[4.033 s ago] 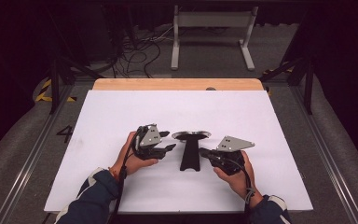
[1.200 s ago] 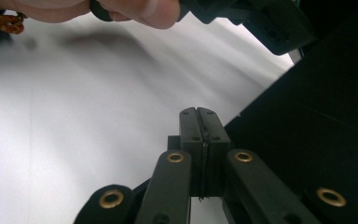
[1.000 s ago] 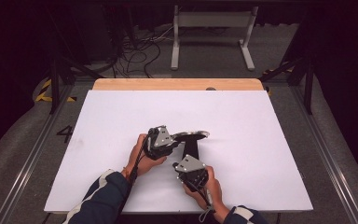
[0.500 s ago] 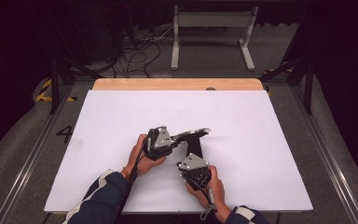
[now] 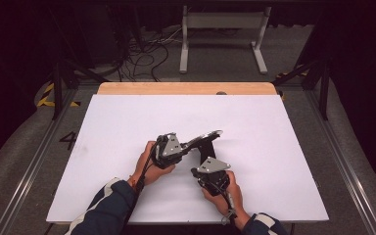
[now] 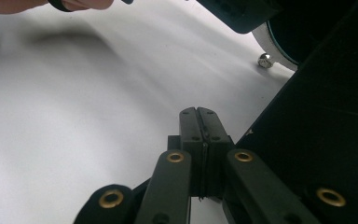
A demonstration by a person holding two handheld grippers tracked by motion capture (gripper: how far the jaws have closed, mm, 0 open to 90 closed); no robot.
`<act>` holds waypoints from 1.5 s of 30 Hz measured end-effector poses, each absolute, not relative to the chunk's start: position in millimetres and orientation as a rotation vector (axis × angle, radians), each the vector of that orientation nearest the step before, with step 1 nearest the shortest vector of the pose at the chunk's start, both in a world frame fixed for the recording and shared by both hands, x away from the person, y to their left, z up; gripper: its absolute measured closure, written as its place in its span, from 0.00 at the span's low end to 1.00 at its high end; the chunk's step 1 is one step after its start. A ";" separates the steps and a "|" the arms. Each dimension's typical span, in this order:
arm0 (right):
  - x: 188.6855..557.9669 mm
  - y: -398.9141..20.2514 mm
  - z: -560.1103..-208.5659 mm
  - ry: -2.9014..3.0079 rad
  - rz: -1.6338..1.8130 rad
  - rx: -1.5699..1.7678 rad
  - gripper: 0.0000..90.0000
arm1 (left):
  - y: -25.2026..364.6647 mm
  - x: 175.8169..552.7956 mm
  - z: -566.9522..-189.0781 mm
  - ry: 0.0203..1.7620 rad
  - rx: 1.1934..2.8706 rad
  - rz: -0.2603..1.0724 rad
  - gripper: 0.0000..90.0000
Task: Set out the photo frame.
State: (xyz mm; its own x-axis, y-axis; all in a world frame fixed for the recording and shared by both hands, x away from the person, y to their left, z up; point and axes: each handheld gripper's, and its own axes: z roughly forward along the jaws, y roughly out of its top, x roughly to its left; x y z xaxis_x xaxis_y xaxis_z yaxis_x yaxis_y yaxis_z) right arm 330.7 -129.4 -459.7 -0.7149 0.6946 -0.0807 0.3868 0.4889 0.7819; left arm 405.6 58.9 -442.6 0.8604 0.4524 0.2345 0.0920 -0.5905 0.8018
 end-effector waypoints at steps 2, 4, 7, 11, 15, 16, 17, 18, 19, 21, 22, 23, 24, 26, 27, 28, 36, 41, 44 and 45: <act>331.5 -131.2 -459.5 2.352 1.095 0.904 1.00 | 56.8 405.7 -443.2 0.395 2.165 0.541 0.86; 332.4 -133.0 -459.4 2.358 1.101 0.902 1.00 | 54.6 406.4 -443.7 0.408 2.155 0.553 0.82; 332.8 -135.4 -459.0 2.362 1.100 0.904 1.00 | 49.9 405.9 -443.8 0.413 2.152 0.580 0.79; 333.5 -137.1 -458.6 2.363 1.100 0.910 1.00 | 47.0 407.2 -443.4 0.442 2.134 0.589 0.72; 333.9 -139.0 -458.2 2.367 1.104 0.917 1.00 | 49.0 406.0 -441.4 0.438 2.107 0.567 0.71; 333.9 -139.0 -458.2 2.367 1.104 0.917 1.00 | 49.0 406.0 -441.4 0.438 2.107 0.567 0.71; 334.2 -139.9 -458.3 2.368 1.106 0.919 1.00 | 50.5 405.5 -439.8 0.437 2.094 0.562 0.71; 334.4 -140.5 -458.2 2.370 1.107 0.919 1.00 | 51.0 404.9 -438.9 0.430 2.093 0.562 0.71; 334.5 -141.2 -457.9 2.370 1.104 0.920 1.00 | 51.5 404.1 -438.2 0.427 2.090 0.562 0.71; 335.0 -142.5 -457.8 2.371 1.108 0.924 1.00 | 52.3 402.8 -436.5 0.414 2.088 0.558 0.71; 335.2 -143.2 -457.6 2.369 1.104 0.926 1.00 | 52.1 402.1 -436.1 0.403 2.086 0.556 0.73; 335.5 -144.0 -457.4 2.367 1.103 0.929 1.00 | 51.9 401.2 -435.7 0.396 2.090 0.555 0.74; 336.0 -145.1 -457.3 2.366 1.106 0.933 1.00 | 51.8 400.3 -435.1 0.385 2.096 0.555 0.76; 336.6 -146.9 -457.1 2.361 1.104 0.943 1.00 | 51.2 397.3 -434.4 0.356 2.106 0.554 0.84; 337.1 -148.2 -457.1 2.358 1.106 0.946 1.00 | 50.7 396.0 -434.2 0.346 2.108 0.562 0.87; 337.1 -148.9 -457.2 2.351 1.103 0.951 1.00 | 49.9 394.6 -434.0 0.335 2.113 0.576 0.88; 339.7 -157.2 -458.0 2.331 1.088 0.975 1.00 | 48.5 387.3 -433.3 0.303 2.136 0.605 0.89; 341.9 -161.7 -457.3 2.328 1.087 0.982 1.00 | 48.4 384.3 -432.2 0.295 2.141 0.607 0.89; 343.1 -163.7 -457.1 2.328 1.090 0.986 1.00 | 48.1 383.1 -431.8 0.291 2.143 0.608 0.89; 344.4 -166.2 -457.0 2.322 1.090 0.995 1.00 | 47.3 381.9 -431.5 0.288 2.143 0.617 0.89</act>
